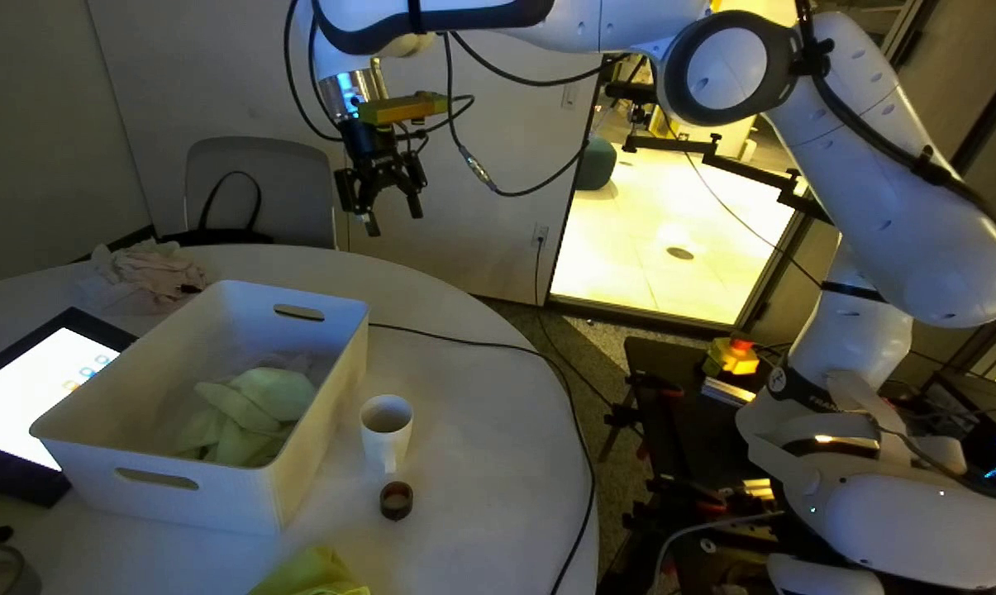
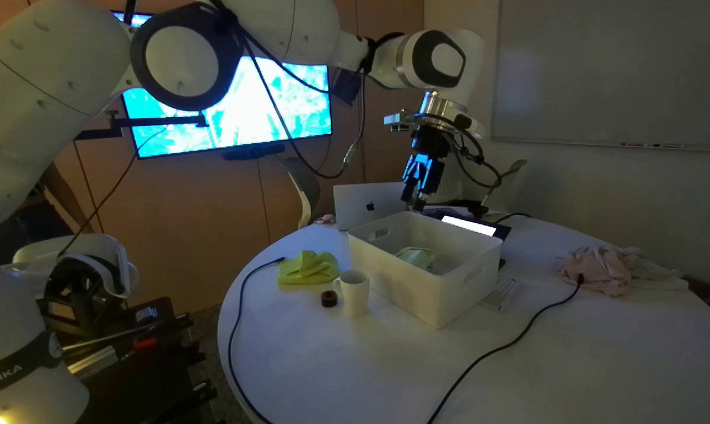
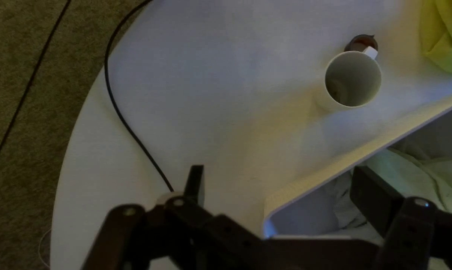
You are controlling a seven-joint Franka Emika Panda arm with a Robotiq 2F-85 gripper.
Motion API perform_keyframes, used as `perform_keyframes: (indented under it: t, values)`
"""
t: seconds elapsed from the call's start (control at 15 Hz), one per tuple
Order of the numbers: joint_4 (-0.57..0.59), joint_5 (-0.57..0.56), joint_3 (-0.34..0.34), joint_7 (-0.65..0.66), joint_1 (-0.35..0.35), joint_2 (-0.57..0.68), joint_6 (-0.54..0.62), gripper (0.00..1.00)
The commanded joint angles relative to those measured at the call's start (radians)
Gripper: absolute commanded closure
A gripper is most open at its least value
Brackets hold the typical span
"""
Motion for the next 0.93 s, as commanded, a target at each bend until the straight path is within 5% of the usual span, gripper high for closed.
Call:
perform_keyframes:
  t: [0.0,0.27,0.33,0.87]
  values:
    - [-0.245,0.033,0.016,-0.042,-0.064,-0.124,0.094,0.0]
    - [-0.431,0.054,0.02,-0.072,-0.115,-0.194,0.164,0.0]
    - [-0.475,0.117,-0.073,-0.113,-0.064,-0.217,0.177,0.0]
    - [-0.871,0.204,-0.155,-0.228,0.006,-0.369,0.315,0.0]
